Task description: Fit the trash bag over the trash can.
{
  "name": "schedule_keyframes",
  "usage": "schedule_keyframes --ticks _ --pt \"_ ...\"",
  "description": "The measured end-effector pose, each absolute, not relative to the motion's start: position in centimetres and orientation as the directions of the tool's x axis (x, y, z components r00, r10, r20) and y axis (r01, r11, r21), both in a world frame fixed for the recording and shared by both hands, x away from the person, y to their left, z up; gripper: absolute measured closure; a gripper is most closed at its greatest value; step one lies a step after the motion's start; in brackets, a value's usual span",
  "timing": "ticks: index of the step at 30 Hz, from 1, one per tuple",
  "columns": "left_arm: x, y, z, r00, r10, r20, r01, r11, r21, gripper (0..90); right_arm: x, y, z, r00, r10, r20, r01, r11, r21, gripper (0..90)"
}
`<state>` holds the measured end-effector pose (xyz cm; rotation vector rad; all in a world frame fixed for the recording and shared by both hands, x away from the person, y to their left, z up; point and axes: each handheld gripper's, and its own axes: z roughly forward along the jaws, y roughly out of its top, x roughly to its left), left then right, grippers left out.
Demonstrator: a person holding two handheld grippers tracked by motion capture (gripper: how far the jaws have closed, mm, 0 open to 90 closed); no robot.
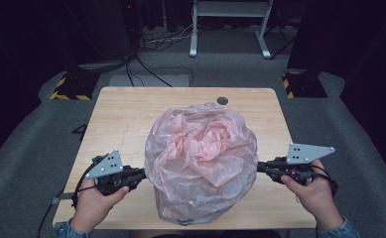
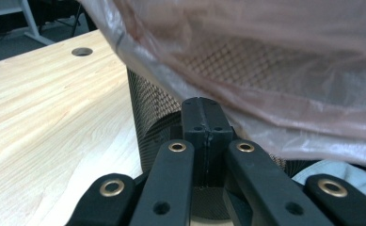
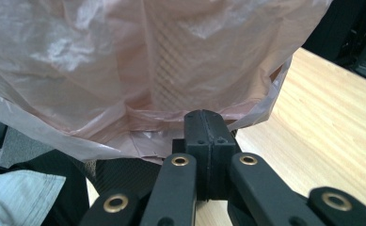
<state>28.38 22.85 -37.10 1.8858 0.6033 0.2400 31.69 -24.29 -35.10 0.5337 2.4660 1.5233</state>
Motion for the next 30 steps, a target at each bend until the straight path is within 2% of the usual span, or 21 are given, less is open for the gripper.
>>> schedule_keyframes --ticks 4,12,14,18,24,30 --pt "28.4 22.9 -38.0 0.846 0.519 -0.124 0.318 -0.303 0.899 90.0 31.9 -24.6 -36.1 -0.909 0.415 0.039 0.230 0.423 0.876 90.0" --pt "28.2 23.9 -39.3 0.825 0.539 -0.171 0.353 -0.253 0.901 89.9 32.3 -25.1 -38.4 -0.893 0.445 0.068 0.288 0.451 0.845 90.0" --pt "28.1 24.2 -39.2 0.809 0.562 -0.172 0.357 -0.237 0.904 76.0 32.4 -25.4 -38.5 -0.888 0.455 0.069 0.293 0.444 0.847 90.0" --pt "27.7 24.8 -38.9 0.789 0.594 -0.154 0.349 -0.228 0.909 55.3 32.4 -25.8 -38.0 -0.875 0.481 0.061 0.291 0.419 0.860 90.0" --pt "27.2 25.3 -38.8 0.799 0.584 -0.142 0.316 -0.207 0.926 42.1 32.8 -25.9 -37.2 -0.848 0.528 0.032 0.270 0.380 0.885 90.0" --pt "26.6 24.9 -37.8 0.821 0.556 -0.130 0.279 -0.191 0.941 34.2 32.6 -24.7 -35.5 -0.862 0.506 -0.008 0.204 0.363 0.909 90.0"
